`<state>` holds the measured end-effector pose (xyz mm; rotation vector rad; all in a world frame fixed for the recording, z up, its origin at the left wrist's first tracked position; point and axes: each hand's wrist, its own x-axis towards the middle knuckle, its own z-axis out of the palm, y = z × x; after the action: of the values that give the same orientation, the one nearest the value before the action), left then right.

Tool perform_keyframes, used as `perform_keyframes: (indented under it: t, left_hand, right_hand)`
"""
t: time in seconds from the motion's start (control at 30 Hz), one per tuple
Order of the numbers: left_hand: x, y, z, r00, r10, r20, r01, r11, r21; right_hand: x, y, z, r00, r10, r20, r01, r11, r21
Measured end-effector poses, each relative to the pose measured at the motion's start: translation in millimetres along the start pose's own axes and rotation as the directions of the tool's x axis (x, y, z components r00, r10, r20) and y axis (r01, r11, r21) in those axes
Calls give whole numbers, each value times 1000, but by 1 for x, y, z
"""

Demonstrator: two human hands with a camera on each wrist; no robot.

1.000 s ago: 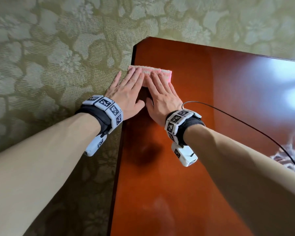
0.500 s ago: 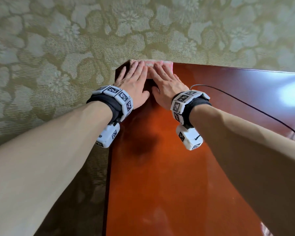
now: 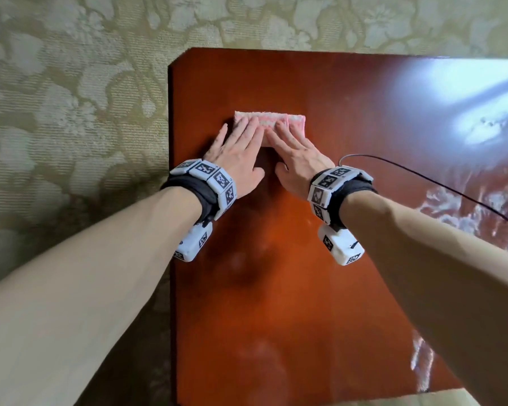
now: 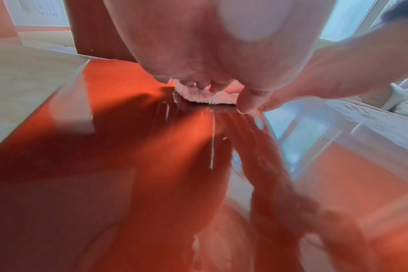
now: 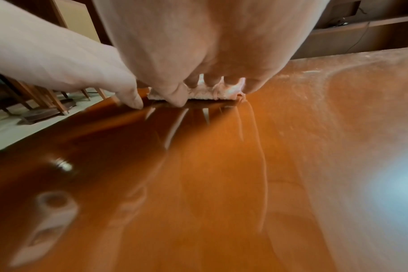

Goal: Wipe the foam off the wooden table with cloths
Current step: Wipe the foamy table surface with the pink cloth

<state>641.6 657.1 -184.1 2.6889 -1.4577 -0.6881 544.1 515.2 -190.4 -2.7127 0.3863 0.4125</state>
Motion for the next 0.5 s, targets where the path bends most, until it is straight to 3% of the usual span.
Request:
perform_keyframes:
  t: [0.33,0.5]
  left_hand:
    - [-156,61,68,996,83,24,-84,994,74]
    - [-232,89,105,991,126,-51,-119,984,133]
  right_hand:
    - [-175,-49,62,999,-38,-30,36,999,-33]
    - [-256,-72,105,995,22,-95,-24,1000,-12]
